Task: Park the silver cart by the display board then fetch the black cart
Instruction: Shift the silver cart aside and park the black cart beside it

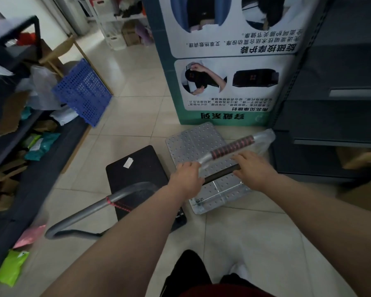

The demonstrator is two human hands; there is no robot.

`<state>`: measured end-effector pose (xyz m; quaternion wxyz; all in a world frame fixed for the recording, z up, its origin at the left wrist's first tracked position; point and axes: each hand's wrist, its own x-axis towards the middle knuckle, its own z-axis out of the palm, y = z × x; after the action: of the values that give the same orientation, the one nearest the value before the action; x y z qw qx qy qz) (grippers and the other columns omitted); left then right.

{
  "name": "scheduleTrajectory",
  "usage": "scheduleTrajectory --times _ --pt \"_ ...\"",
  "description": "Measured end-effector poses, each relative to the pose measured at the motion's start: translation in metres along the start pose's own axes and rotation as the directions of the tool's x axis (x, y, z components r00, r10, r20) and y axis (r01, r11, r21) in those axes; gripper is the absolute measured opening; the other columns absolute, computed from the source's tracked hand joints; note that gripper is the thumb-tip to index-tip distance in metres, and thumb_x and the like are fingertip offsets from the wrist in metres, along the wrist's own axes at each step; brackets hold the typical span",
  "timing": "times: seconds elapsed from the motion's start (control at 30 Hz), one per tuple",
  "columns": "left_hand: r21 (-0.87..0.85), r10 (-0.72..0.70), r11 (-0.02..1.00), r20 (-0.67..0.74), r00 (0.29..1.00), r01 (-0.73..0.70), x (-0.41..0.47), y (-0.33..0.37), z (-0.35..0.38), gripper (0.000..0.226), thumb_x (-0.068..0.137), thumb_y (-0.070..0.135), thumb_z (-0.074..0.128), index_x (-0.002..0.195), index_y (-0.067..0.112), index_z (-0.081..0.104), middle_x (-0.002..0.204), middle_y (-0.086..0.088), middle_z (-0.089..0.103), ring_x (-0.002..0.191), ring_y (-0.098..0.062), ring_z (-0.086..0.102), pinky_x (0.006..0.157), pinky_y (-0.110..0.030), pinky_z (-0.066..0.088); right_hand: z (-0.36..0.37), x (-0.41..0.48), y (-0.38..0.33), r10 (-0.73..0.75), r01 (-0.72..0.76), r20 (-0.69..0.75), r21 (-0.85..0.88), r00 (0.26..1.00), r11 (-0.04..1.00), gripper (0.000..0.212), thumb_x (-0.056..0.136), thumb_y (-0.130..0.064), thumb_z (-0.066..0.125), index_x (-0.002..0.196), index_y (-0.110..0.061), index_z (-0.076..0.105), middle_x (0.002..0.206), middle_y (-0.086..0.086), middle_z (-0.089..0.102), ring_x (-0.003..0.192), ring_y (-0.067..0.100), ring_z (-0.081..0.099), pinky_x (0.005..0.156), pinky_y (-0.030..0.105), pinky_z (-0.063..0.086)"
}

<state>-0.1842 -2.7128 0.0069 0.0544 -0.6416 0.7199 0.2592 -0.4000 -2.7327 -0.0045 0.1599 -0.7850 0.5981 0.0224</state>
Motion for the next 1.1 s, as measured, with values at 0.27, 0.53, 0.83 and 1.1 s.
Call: scheduleTrajectory --times 0.27,0.53,0.83,1.1 --pt "-0.001 -0.003 1.0 0.064 0.998 0.003 0.054 0.016 0.002 0.058 0.093 0.03 0.052 0.144 0.016 0.029 0.143 -0.011 0.037 0.126 -0.033 0.035 0.105 -0.042 0.033 -0.015 0.039 0.032 0.065 -0.065 -0.036 -0.004 0.997 0.998 0.057 0.089 -0.035 0.055 0.139 -0.018 0.034 0.147 0.006 0.034 0.138 0.025 0.029 0.112 0.046 0.025" --pt "0.02 -0.013 1.0 0.203 0.979 0.009 0.106 0.007 0.0 0.046 0.093 0.028 0.05 0.135 0.012 0.039 0.131 -0.014 0.045 0.116 -0.033 0.046 0.096 -0.041 0.042 -0.02 0.093 0.058 0.122 -0.123 0.106 0.001 0.987 0.992 0.058 0.091 -0.039 0.052 0.141 -0.019 0.033 0.148 0.009 0.033 0.137 0.027 0.029 0.114 0.046 0.026" --pt "-0.081 -0.093 0.991 0.131 0.987 0.105 0.112 0.029 0.015 0.024 0.093 0.018 0.05 0.116 0.014 0.042 0.109 -0.015 0.059 0.097 -0.032 0.056 0.077 -0.04 0.045 -0.018 0.11 0.099 0.167 -0.162 0.267 -0.041 0.949 0.986 0.073 0.08 -0.073 0.038 0.137 -0.028 0.038 0.145 0.007 0.039 0.139 0.033 0.023 0.114 0.052 0.014" --pt "-0.019 -0.235 0.971 0.063 0.97 0.237 0.093 0.061 0.04 0.03 0.088 0.008 0.048 0.115 0.017 0.038 0.108 -0.013 0.057 0.098 -0.033 0.054 0.084 -0.049 0.051 -0.024 0.088 0.129 0.021 -0.006 0.283 -0.053 0.959 0.999 0.059 0.082 -0.07 0.041 0.115 -0.023 0.054 0.117 0.006 0.055 0.111 0.027 0.042 0.094 0.038 0.035"
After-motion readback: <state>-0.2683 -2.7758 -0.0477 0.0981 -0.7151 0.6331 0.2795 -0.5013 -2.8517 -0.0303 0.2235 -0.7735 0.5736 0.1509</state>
